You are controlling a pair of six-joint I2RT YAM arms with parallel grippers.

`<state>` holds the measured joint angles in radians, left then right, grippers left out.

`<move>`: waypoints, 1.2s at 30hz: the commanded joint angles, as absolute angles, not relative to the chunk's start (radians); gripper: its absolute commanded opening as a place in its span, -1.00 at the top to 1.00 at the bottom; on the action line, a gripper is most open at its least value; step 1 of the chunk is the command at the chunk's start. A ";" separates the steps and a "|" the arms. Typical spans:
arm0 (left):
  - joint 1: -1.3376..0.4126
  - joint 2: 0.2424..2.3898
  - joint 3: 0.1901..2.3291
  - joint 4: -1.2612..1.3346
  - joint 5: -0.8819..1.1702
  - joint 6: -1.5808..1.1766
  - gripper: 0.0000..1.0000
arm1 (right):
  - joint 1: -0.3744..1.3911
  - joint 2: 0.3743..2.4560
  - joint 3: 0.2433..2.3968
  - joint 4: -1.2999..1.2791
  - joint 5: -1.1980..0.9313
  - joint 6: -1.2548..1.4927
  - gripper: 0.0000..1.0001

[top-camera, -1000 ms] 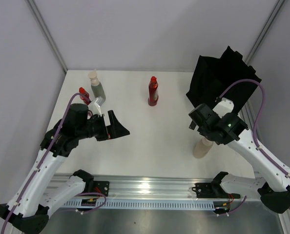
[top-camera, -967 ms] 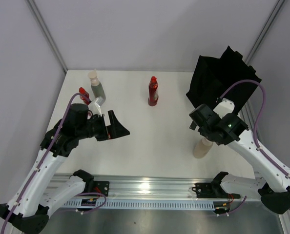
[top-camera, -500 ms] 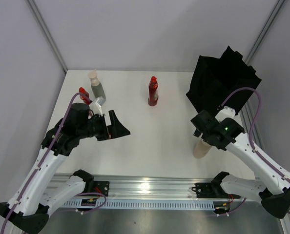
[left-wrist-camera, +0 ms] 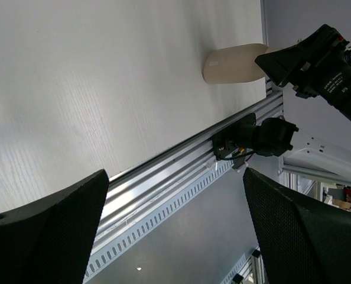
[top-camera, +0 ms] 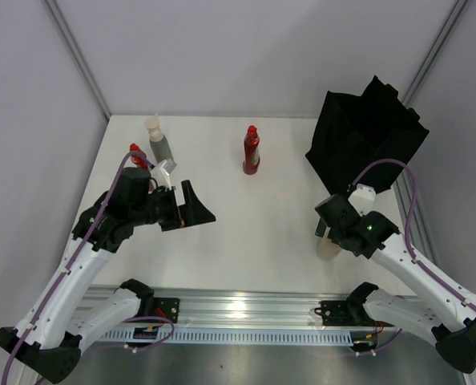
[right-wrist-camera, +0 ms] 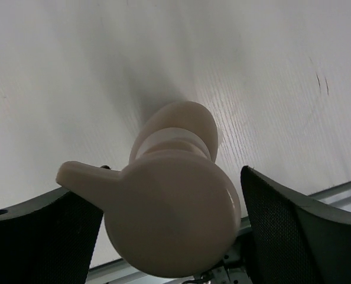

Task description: Place the personal care products into the canvas bag

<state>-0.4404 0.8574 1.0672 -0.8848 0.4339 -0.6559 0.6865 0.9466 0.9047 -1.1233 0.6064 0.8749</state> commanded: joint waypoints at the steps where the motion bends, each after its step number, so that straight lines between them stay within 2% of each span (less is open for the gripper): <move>1: -0.446 0.859 1.075 -0.873 0.466 -0.676 -0.99 | 0.680 0.917 0.896 -0.996 0.611 0.812 -0.86; 13: -0.446 0.861 1.066 -0.879 0.469 -0.686 -0.99 | 0.644 0.954 0.841 -0.916 0.643 0.776 -0.84; 16: -0.446 0.856 1.063 -0.882 0.469 -0.686 -0.98 | 0.644 0.937 0.812 -0.881 0.666 0.767 -0.77; 20: -0.446 0.856 1.062 -0.890 0.469 -0.684 -0.99 | 0.635 0.928 0.796 -0.859 0.661 0.750 -0.49; 22: -0.445 0.854 1.057 -0.891 0.468 -0.683 -0.98 | 0.635 0.930 0.799 -0.870 0.676 0.762 -0.47; 24: -0.446 0.854 1.055 -0.890 0.469 -0.684 -0.98 | 0.635 0.928 0.802 -0.877 0.692 0.772 -0.48; 28: -0.446 0.856 1.055 -0.885 0.472 -0.684 -0.99 | 0.635 0.925 0.810 -0.899 0.725 0.791 -0.96; 32: -0.446 0.862 1.054 -0.882 0.476 -0.684 -0.99 | 0.635 0.891 0.821 -0.876 0.749 0.741 -0.90; 36: -0.446 0.867 1.055 -0.879 0.477 -0.686 -0.99 | 0.635 0.830 0.790 -0.732 0.717 0.603 -0.79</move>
